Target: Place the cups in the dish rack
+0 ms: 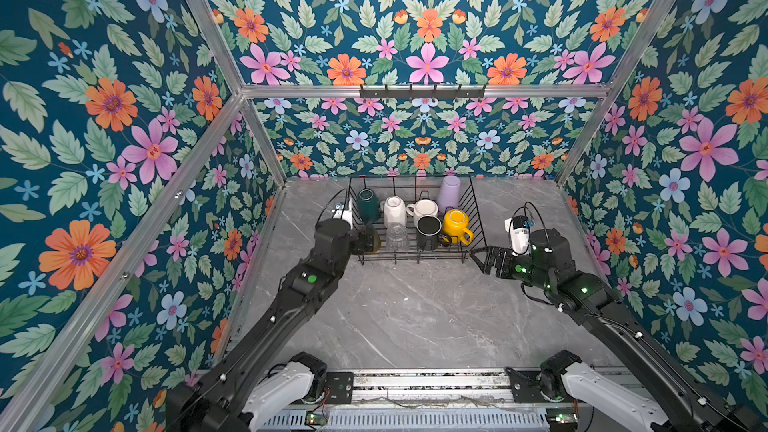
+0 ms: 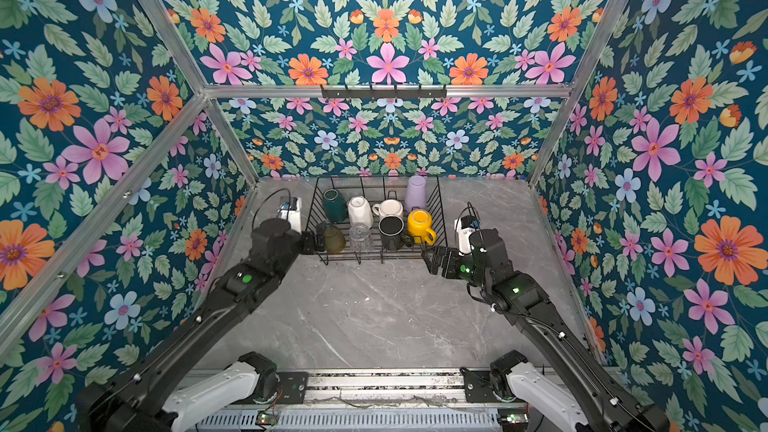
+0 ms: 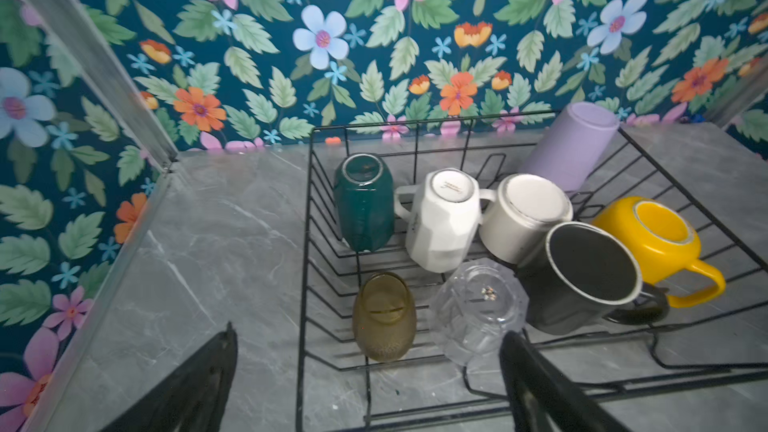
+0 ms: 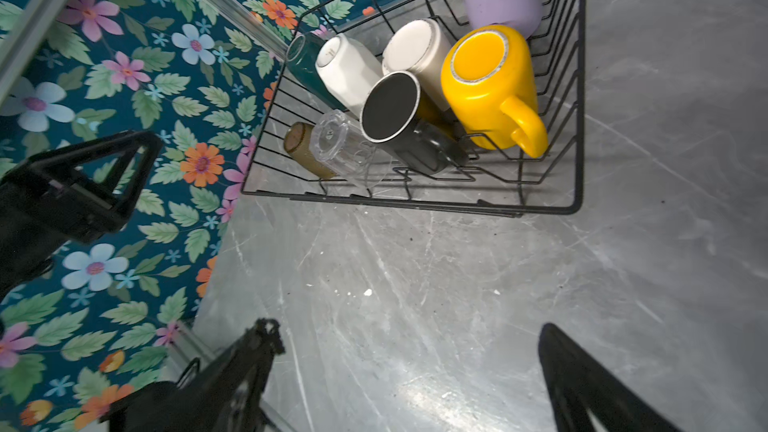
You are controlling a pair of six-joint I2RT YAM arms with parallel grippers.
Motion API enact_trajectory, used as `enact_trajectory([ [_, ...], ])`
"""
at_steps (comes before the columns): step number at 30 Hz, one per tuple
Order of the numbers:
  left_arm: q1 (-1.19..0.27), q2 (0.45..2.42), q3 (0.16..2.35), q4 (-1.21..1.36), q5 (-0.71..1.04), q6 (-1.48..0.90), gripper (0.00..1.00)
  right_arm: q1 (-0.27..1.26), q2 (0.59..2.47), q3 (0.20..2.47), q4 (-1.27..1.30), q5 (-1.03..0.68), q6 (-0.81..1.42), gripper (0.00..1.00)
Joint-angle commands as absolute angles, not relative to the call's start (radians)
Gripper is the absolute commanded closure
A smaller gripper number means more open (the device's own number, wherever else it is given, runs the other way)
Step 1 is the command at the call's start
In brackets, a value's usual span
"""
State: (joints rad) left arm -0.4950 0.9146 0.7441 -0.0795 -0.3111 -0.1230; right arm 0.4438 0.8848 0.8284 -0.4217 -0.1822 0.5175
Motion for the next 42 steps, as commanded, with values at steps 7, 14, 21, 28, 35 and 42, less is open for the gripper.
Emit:
enact_trajectory([
  [7,-0.44,0.581,0.258,0.409,-0.602,-0.053,0.01,0.259,0.83,0.566,-0.139,0.21,0.322,0.01],
  [14,-0.387,0.674,0.038,0.752,-0.645,-0.011,0.01,0.22,0.945,0.373,0.28,0.416,0.126,0.01],
  [21,-0.26,0.908,-0.045,1.064,-0.584,-0.041,0.01,0.168,1.171,0.268,0.675,0.379,0.02,0.01],
  [28,-0.143,1.232,-0.021,1.383,-0.481,-0.047,0.01,0.067,1.331,0.261,0.899,0.215,0.021,0.01],
  [35,-0.06,1.556,0.079,1.606,-0.333,-0.036,0.01,0.054,1.394,0.253,0.967,0.151,0.005,0.02],
  [42,-0.055,1.635,0.144,1.551,-0.244,-0.012,0.0,0.048,1.406,0.257,0.968,0.132,0.007,0.01],
])
